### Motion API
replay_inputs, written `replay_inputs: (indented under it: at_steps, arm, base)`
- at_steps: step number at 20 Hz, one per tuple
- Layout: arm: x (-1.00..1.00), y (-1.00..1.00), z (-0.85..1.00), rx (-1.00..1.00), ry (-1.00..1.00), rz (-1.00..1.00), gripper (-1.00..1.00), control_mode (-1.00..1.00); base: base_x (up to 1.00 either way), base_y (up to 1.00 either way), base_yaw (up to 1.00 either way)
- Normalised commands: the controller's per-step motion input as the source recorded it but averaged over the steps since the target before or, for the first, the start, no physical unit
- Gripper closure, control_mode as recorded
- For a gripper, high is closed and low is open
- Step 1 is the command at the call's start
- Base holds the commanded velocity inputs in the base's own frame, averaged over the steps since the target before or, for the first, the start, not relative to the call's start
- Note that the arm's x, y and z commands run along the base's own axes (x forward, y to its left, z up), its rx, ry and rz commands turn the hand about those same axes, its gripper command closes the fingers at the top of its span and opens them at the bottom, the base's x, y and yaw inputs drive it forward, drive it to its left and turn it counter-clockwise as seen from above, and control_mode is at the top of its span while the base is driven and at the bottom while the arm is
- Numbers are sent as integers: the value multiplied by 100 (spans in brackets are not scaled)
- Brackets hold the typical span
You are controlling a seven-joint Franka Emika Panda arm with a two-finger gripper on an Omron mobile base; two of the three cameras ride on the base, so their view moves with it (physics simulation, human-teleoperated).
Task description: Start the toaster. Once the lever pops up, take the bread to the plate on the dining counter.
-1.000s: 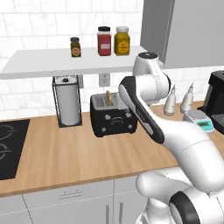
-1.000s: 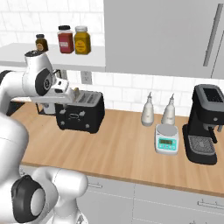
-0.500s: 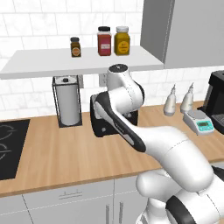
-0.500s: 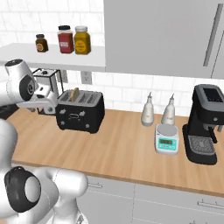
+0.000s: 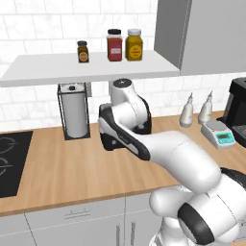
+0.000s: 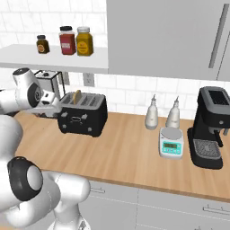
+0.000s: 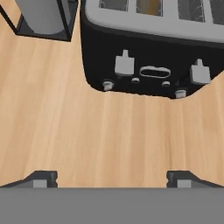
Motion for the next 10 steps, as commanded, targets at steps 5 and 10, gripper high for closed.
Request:
replay_inputs:
  at_steps: [5, 10]
  arm:
    - [45, 16, -26, 0, 0, 3, -100, -100]
    - [45, 12, -26, 0, -1, 4, -100, -100]
  base:
    - [0, 0, 0]
    - [0, 0, 0]
